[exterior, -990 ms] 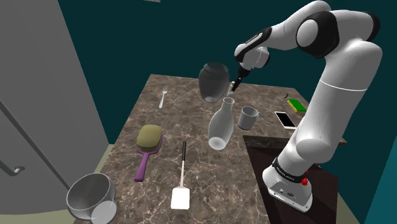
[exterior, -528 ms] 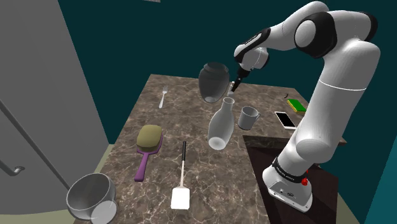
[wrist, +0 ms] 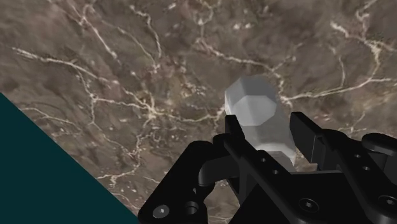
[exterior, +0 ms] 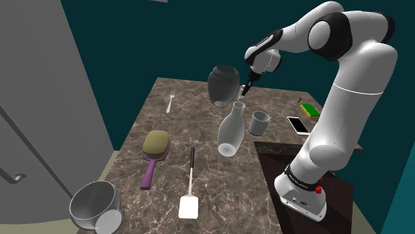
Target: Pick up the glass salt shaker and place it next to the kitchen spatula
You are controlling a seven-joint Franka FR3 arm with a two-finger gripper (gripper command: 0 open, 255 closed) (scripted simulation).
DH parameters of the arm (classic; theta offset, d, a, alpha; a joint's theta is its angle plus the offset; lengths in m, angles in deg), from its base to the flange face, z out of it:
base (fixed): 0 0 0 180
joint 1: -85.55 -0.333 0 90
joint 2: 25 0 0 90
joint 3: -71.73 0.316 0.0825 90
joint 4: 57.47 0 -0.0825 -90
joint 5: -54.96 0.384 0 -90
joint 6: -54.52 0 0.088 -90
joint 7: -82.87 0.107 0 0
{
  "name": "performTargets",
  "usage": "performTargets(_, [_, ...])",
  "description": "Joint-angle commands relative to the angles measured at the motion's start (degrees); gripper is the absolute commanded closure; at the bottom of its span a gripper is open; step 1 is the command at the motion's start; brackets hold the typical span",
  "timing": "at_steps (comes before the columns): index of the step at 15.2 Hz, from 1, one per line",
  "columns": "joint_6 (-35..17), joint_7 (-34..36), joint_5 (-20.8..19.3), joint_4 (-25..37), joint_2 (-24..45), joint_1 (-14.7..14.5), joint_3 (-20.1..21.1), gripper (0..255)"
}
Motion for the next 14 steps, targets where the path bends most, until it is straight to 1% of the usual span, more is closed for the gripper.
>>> performTargets(1, [0.0, 0.0, 0.0, 0.0, 0.0, 0.0, 0.0, 255])
performTargets(2, [0.0, 0.0, 0.0, 0.0, 0.0, 0.0, 0.0, 255])
performTargets(14, [7.1, 6.9, -8.6, 3.1, -6.7, -1.5, -1.8, 255])
